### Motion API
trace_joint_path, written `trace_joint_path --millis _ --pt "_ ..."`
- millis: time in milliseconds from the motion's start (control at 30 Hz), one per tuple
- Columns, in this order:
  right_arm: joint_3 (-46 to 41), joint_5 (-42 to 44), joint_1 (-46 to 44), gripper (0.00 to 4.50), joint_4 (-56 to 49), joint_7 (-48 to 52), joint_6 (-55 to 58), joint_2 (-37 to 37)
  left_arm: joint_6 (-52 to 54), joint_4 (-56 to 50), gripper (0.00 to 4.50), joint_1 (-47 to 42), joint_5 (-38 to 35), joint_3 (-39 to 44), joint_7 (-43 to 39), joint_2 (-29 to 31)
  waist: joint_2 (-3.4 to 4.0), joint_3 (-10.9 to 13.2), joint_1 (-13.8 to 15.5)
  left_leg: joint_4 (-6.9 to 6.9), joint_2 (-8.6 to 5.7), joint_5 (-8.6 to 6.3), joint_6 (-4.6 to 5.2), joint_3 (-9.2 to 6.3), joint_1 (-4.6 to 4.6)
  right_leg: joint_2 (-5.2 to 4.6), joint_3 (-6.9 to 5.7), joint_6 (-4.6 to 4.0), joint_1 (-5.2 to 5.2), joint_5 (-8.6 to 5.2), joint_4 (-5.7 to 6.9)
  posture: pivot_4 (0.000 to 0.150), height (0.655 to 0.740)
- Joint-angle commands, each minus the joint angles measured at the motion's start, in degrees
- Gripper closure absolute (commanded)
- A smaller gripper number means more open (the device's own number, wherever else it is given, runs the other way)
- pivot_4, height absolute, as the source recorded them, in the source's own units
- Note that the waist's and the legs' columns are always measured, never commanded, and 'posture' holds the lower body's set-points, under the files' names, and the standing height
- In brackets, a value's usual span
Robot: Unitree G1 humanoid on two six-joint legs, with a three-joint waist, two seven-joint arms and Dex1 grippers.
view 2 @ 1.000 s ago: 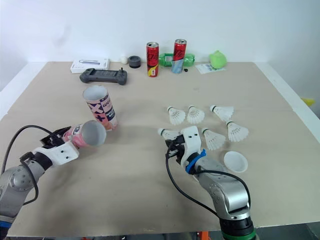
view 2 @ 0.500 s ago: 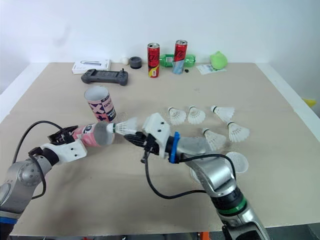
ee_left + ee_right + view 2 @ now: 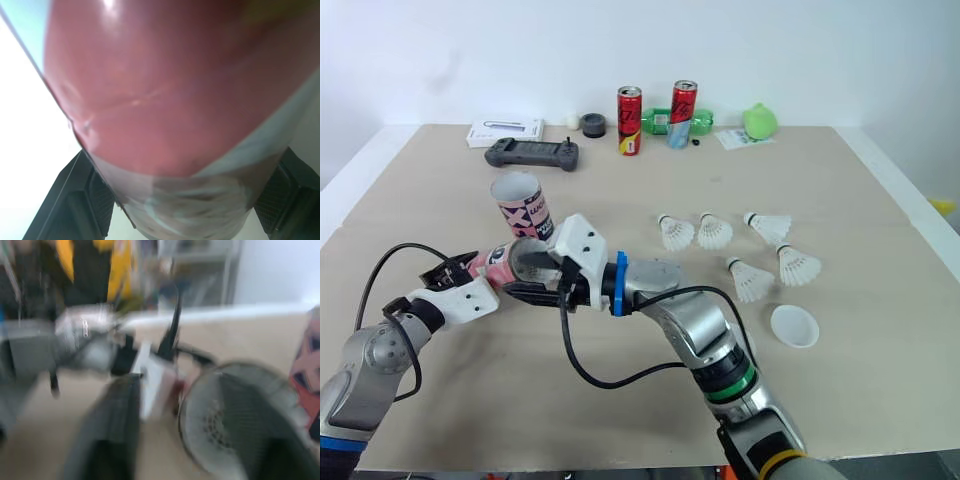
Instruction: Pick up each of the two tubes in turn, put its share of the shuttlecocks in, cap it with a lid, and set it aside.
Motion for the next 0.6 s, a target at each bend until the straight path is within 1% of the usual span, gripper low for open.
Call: trace_joint_path --millis 33,200,333,367,467,600 --pt "-6.4 1.6 2.6 0.03 -5.0 -4.9 0.9 -0.6 0.5 0.4 1.3 1.0 -1.7 -3.4 -2.1 -1.5 0.0 0.0 0.1 0.01 -0.04 0.0 0.0 0.02 0.0 -0.05 0.0 0.01 0.0 -0.01 0.0 0.15 0.74" --pt "-11.1 -10.6 11.3 0.03 -5.6 -19.5 -1.1 -4.3 1.6 0.5 1.3 0.0 -2.9 -3.4 -2.6 -2.3 0.01 -0.1 0.4 0.01 -0.07 0.0 0.0 0.07 0.02 -0.12 -0.03 -0.02 -0.01 -0.01 -0.01 0.15 0.74" --pt "-14.3 -12.3 15.5 0.03 -7.1 -26.9 2.5 -2.6 2.4 0.5 1.3 -0.8 -3.8 -3.4 -2.9 -3.1 0.08 -0.1 0.5 0.0 -0.07 0.0 0.0 0.09 0.01 -0.12 -0.02 -0.03 -0.03 -0.03 0.0 0.15 0.74" --pt "-14.6 -12.9 15.7 0.03 -7.0 -28.1 3.2 -2.2 2.5 0.5 1.3 -0.9 -4.0 -3.5 -3.0 -3.2 0.1 -0.1 0.4 0.0 -0.06 0.0 0.0 0.1 0.02 -0.1 0.0 -0.04 -0.05 -0.02 0.0 0.15 0.74" --pt "-15.0 -14.7 13.7 0.03 -1.4 -31.2 3.3 -0.5 3.0 0.8 1.3 -1.6 -4.4 -4.5 -3.1 -3.9 0.11 -0.1 0.4 0.0 -0.05 0.01 0.02 0.09 0.05 -0.08 0.0 -0.04 -0.02 0.02 0.01 0.15 0.74" --pt "-15.9 -15.9 8.6 0.03 8.0 -32.9 -0.6 1.7 3.6 0.4 1.3 -2.0 -4.5 -4.9 -3.1 -4.0 0.11 -0.1 0.4 0.04 -0.07 0.06 0.08 0.13 0.08 -0.09 0.05 -0.01 0.01 0.09 0.0 0.15 0.74"
